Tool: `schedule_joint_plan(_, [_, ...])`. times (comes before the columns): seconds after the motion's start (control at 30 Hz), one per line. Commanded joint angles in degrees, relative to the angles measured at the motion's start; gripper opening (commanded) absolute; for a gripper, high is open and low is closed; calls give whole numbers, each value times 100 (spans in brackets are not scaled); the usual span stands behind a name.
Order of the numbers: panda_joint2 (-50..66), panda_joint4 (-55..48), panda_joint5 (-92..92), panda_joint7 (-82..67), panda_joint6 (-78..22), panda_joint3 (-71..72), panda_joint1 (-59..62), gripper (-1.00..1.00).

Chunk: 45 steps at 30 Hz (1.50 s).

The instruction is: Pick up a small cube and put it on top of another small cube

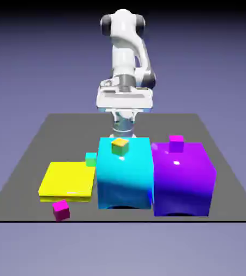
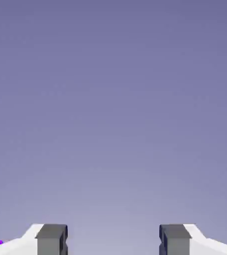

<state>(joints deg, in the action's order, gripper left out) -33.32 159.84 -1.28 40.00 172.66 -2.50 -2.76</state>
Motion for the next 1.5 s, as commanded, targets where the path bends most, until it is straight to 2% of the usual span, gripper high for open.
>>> schedule_joint_plan(0.0, [-55,-97,-107,-204,-112,-208,-172,0])
schedule_joint_plan(1.47, [-2455,-4340,-4787,-9154,-5021,-9344,-7731,0])
